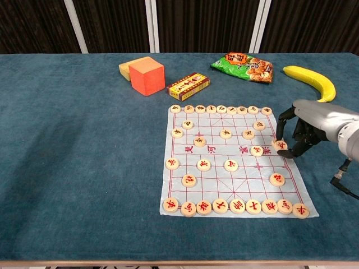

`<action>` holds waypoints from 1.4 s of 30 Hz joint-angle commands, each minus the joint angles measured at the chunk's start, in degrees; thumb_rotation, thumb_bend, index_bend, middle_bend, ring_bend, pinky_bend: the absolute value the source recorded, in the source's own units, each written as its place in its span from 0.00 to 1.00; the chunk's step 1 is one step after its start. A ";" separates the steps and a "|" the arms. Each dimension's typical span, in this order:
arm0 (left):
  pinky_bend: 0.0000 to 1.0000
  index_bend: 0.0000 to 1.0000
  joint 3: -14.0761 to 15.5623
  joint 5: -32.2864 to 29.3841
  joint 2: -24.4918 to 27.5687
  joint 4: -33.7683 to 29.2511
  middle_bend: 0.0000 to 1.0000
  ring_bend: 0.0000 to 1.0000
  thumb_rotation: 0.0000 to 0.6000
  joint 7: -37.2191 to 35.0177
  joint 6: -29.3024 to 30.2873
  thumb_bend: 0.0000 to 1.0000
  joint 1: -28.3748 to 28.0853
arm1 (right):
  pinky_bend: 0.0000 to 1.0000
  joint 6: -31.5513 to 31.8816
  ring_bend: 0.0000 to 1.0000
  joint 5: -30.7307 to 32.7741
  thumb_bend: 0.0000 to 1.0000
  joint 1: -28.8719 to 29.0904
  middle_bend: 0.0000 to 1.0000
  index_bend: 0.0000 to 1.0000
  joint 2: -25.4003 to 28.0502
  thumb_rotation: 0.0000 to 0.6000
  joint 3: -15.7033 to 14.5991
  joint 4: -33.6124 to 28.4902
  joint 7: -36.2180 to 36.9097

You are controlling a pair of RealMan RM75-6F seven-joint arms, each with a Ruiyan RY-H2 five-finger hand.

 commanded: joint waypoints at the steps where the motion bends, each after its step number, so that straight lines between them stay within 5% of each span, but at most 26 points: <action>1: 0.00 0.00 -0.02 -0.08 0.01 -0.02 0.00 0.00 1.00 -0.02 -0.03 0.00 0.00 | 1.00 -0.33 1.00 1.07 0.36 0.50 1.00 0.56 0.29 1.00 0.71 0.20 -0.54; 9: 0.00 0.00 -0.13 -0.34 -0.18 0.32 0.00 0.00 1.00 0.05 -0.45 0.00 -0.26 | 1.00 -1.60 1.00 3.92 0.36 2.70 1.00 0.56 -0.22 1.00 3.10 2.28 -1.67; 42: 0.00 0.00 -0.24 -0.85 -0.08 0.10 0.00 0.00 1.00 -0.14 -0.61 0.00 -0.33 | 1.00 -2.35 1.00 6.31 0.36 4.01 1.00 0.56 -1.82 1.00 2.72 6.22 -1.39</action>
